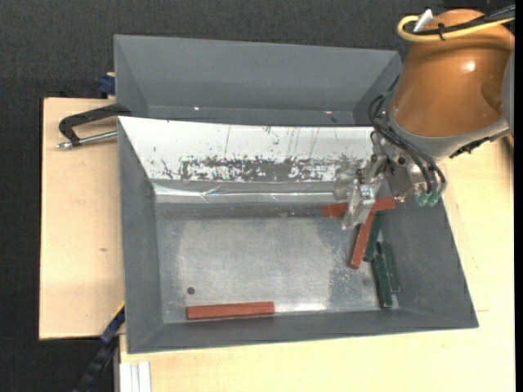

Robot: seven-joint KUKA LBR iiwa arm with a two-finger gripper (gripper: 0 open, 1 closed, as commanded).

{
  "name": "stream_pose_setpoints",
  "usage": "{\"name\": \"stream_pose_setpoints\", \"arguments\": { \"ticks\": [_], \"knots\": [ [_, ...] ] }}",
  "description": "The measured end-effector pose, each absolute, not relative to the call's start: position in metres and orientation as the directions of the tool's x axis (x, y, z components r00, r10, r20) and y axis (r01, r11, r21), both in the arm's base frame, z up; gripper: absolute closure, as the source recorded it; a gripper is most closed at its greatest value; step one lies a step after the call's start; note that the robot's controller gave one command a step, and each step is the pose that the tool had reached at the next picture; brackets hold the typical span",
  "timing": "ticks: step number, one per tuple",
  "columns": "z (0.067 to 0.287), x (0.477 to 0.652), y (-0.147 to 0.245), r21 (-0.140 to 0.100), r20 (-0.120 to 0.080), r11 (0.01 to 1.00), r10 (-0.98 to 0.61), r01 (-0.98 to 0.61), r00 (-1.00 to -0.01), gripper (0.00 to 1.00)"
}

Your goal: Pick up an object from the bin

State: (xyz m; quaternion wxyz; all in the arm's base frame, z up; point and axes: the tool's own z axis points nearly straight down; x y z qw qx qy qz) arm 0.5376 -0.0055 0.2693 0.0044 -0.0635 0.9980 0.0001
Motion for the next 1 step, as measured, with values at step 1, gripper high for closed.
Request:
{"name": "stream_pose_setpoints", "arguments": {
  "ticks": [1],
  "knots": [
    [0.2728,0.5387,-0.0057,-0.001,-0.015,0.992,-0.127,-0.127,-0.992,1.0]
  ]
}}
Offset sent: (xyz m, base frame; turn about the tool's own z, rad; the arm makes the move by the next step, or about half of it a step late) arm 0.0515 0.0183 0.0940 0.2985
